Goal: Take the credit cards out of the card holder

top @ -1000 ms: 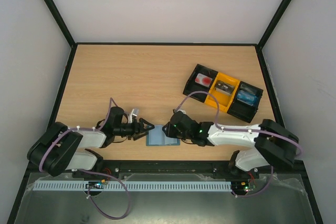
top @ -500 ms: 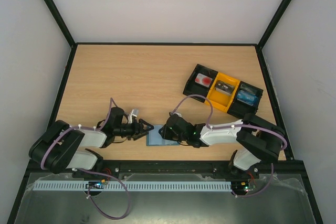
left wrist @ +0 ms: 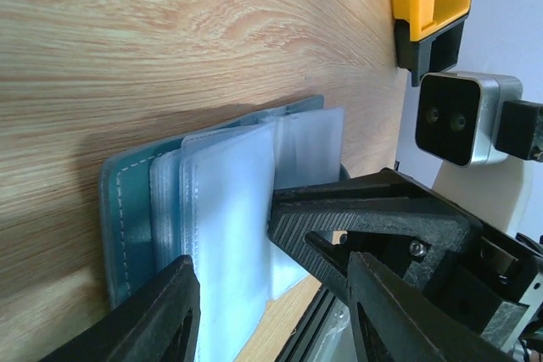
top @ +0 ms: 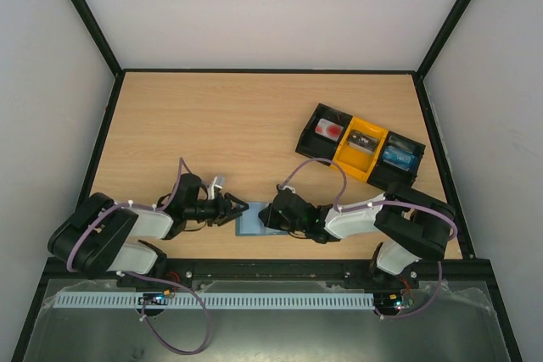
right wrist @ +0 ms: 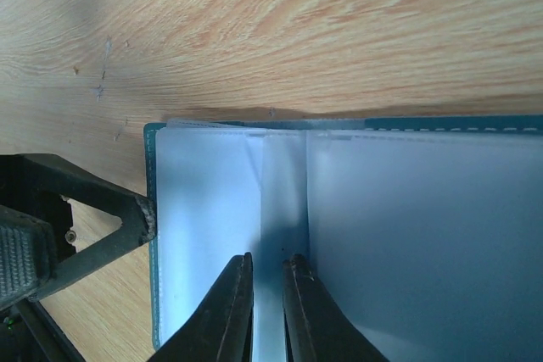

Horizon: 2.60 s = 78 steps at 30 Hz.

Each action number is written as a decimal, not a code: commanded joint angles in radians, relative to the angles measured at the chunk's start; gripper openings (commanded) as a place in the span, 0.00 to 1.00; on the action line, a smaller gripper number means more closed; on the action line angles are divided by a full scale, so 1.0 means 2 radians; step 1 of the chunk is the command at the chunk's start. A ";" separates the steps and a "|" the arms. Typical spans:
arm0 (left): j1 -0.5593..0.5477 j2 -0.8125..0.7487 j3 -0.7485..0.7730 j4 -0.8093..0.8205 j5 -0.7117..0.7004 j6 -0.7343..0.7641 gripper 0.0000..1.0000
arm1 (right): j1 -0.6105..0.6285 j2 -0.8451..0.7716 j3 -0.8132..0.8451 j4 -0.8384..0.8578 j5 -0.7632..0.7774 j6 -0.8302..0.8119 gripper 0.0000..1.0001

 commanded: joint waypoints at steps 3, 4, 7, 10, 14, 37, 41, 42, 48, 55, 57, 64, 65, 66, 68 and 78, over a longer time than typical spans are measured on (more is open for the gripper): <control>-0.008 0.015 -0.004 0.016 -0.014 0.003 0.50 | 0.005 0.014 -0.013 -0.005 0.008 0.003 0.12; -0.009 0.017 -0.004 0.018 -0.015 0.002 0.50 | 0.005 0.014 -0.014 -0.004 0.008 0.003 0.11; -0.013 0.020 -0.004 0.025 -0.015 -0.005 0.50 | 0.005 0.015 -0.015 -0.003 0.006 0.002 0.11; -0.016 0.012 -0.004 0.022 -0.015 -0.009 0.49 | 0.005 0.015 -0.015 -0.003 0.006 0.000 0.10; -0.016 -0.022 0.003 -0.029 -0.030 0.005 0.51 | 0.005 0.009 -0.013 -0.005 0.004 0.000 0.09; -0.021 0.024 0.006 -0.005 -0.027 0.004 0.26 | 0.023 0.039 -0.009 0.011 -0.007 0.010 0.10; -0.022 0.009 0.008 -0.010 -0.024 0.000 0.15 | 0.024 0.034 -0.012 0.018 0.001 0.010 0.07; -0.021 0.003 0.009 -0.013 -0.025 -0.001 0.12 | 0.024 0.033 -0.014 0.019 0.005 0.010 0.06; -0.023 -0.034 0.009 -0.025 -0.021 -0.013 0.05 | 0.024 0.033 -0.022 0.034 0.014 0.009 0.02; -0.025 -0.065 0.018 -0.065 -0.031 -0.006 0.23 | 0.024 0.036 -0.024 0.045 0.021 0.008 0.02; -0.025 -0.068 0.020 -0.070 -0.032 -0.003 0.12 | 0.024 0.034 -0.024 0.045 0.024 0.007 0.02; -0.025 -0.072 0.025 -0.089 -0.037 0.005 0.11 | 0.024 0.014 -0.014 0.012 0.047 -0.010 0.03; -0.025 -0.076 0.027 -0.100 -0.042 0.009 0.16 | 0.024 0.007 -0.011 0.000 0.052 -0.014 0.04; -0.025 -0.082 0.031 -0.113 -0.049 0.013 0.21 | 0.024 -0.001 -0.006 -0.013 0.056 -0.019 0.05; -0.025 -0.095 0.040 -0.149 -0.064 0.025 0.32 | 0.024 -0.022 0.000 -0.038 0.066 -0.028 0.09; -0.024 -0.177 0.144 -0.359 -0.147 0.111 0.99 | 0.024 -0.181 0.056 -0.242 0.180 -0.067 0.30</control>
